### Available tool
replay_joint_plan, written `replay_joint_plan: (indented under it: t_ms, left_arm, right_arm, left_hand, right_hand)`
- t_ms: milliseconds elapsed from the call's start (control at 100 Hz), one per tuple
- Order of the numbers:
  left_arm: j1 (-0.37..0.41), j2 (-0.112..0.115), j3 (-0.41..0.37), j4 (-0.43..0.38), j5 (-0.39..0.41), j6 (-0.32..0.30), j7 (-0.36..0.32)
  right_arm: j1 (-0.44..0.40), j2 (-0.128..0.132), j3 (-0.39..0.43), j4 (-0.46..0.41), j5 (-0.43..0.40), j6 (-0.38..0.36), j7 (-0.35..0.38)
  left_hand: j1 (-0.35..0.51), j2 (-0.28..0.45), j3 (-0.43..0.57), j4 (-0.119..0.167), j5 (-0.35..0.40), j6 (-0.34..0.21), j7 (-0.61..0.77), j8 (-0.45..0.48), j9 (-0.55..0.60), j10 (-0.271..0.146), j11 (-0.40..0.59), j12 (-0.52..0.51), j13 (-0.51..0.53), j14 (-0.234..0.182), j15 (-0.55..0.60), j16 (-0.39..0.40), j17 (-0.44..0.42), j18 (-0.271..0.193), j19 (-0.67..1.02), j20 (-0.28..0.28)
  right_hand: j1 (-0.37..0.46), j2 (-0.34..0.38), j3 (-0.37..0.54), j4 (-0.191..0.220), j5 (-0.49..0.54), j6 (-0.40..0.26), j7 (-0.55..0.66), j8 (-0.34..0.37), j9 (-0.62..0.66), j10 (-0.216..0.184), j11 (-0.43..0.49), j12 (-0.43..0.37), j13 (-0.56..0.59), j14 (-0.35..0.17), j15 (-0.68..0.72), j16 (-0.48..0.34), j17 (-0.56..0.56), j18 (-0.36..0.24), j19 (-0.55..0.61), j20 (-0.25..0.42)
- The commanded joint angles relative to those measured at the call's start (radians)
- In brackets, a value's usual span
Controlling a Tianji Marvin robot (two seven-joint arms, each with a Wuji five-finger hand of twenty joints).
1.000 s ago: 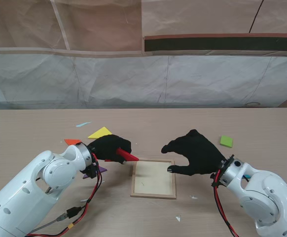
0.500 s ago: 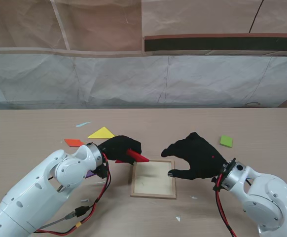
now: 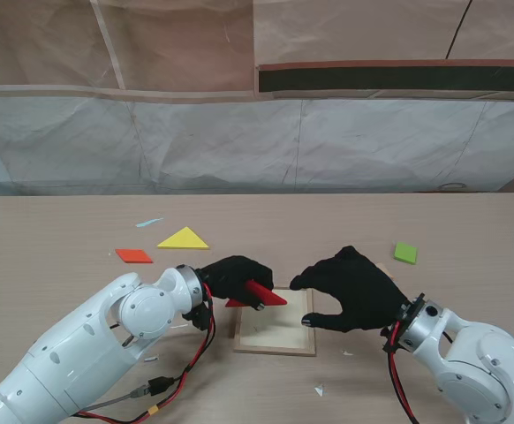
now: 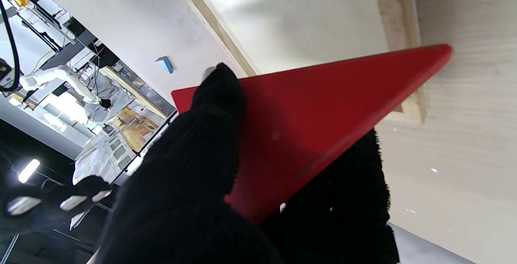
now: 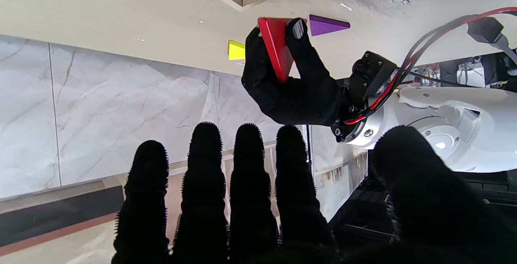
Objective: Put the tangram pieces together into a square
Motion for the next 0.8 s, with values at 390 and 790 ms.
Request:
replay_joint_plan:
  t_ms: [390,790]
  left_arm:
    - [-0.09,-0.044,0.131,0.072,-0.068,0.028,-0.01]
    - [-0.122,-0.04,0.188,0.099,-0.071,0.017,-0.04]
  right_arm:
    - [-0.071,-0.007,0.022,-0.014,-0.015,0.0,-0.009]
    - [-0.095,-0.009,0.02,-0.012,-0.006,0.004,-0.016]
  left_hand:
    - [0.136,0.06,-0.028,0.106,0.014,-0.061,0.04,-0.062,0.003,0.013,0.073,0.022,0.019,0.002,0.134,0.03,0.058,-0.058,0.144,0.045]
    - [0.111,0.026,-0.023,0.101,0.007,-0.071,0.046,-0.077,-0.014,0.007,0.079,0.021,0.004,-0.01,0.148,0.027,0.036,-0.065,0.158,0.05]
  right_hand:
    - [-0.023,0.049,-0.027,-0.001,-0.049,-0.01,-0.031,-0.005,-0.051,-0.004,-0.011,0.0,-0.033,-0.007,-0.02,-0.007,-0.023,0.002,-0.009,-0.004]
    - [-0.021,0.049,-0.027,-0.001,-0.038,-0.012,-0.028,-0.003,-0.047,-0.003,-0.012,-0.001,-0.031,-0.006,-0.022,-0.007,-0.023,0.002,-0.008,-0.003]
